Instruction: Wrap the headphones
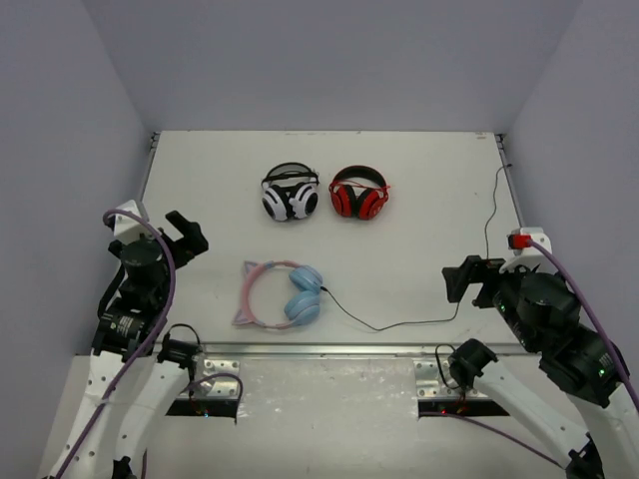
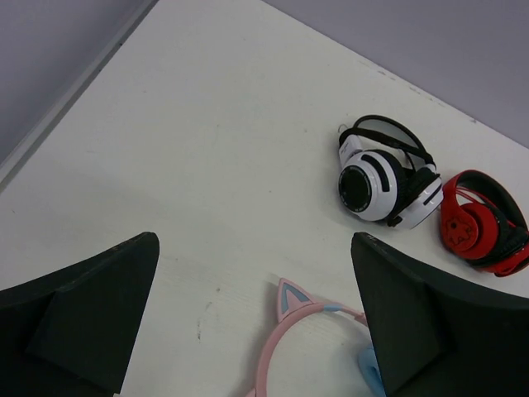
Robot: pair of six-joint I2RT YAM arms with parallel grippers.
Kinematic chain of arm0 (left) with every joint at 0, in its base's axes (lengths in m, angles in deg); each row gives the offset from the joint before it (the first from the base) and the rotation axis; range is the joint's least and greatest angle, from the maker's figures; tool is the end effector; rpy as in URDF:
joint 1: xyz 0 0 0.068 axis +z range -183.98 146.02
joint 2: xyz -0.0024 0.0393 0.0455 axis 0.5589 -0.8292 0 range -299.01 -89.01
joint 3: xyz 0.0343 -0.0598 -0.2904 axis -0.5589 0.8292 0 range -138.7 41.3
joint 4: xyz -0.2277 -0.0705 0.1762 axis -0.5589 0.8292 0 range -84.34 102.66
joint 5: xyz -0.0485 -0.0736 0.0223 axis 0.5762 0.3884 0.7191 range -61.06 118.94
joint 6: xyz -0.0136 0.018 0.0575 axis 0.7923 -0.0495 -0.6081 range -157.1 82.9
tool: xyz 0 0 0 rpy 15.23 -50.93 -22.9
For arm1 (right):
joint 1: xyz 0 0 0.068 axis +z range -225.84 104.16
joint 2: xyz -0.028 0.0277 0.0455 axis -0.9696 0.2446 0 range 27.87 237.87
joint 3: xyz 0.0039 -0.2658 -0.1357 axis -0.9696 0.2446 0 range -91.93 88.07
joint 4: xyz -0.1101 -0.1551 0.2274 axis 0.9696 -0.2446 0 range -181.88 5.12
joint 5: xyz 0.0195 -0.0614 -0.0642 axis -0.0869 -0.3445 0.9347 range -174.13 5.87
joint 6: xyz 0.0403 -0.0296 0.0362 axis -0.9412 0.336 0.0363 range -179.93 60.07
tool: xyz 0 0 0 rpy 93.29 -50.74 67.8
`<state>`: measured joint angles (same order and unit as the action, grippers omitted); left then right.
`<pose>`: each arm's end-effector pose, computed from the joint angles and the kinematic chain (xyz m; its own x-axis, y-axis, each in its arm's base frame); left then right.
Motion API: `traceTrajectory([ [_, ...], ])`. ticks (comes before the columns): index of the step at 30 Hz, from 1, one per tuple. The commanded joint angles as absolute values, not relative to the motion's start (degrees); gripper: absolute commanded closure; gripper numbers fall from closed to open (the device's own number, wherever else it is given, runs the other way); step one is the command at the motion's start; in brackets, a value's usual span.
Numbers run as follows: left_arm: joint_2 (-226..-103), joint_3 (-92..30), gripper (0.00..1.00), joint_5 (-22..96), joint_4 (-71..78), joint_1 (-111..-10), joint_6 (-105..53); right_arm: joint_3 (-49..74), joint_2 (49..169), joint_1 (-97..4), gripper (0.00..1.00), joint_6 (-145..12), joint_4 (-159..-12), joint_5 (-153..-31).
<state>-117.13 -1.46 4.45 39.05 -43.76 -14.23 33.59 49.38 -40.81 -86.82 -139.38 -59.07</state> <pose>0.1331 -0.0033 0.3423 -0.2014 -0.3242 -0.9243 -0.3371 0.9090 -0.2453 0.0620 0.0194 0.3812 -0.3573 0.2499 -0.8999 -0.0401 0.9586 0.2821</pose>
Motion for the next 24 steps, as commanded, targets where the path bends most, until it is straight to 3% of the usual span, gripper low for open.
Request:
traceTrajectory([
  [1,-117.84,-2.99,0.00,3.19,38.27,-44.26,-13.46,32.61,48.26,-40.68,0.01,-85.95,-136.91,-59.96],
  [9,-132.15,-7.56,0.00,13.63,40.29,-44.35,-15.92,34.99,49.04,-40.68,0.01,-82.78,-130.85,-68.93],
  [16,-150.07,-12.83,0.00,21.05,48.26,-44.61,-18.03,27.87,62.58,-40.68,0.01,-82.52,-136.21,-69.53],
  [20,-152.30,-14.16,0.00,20.93,51.02,-44.79,-13.21,29.97,62.85,-40.68,0.01,-82.43,-130.94,-72.44],
  [24,-153.60,-8.29,0.00,30.59,51.97,-44.79,-8.63,30.85,62.67,-40.68,0.01,-82.96,-125.41,-78.75],
])
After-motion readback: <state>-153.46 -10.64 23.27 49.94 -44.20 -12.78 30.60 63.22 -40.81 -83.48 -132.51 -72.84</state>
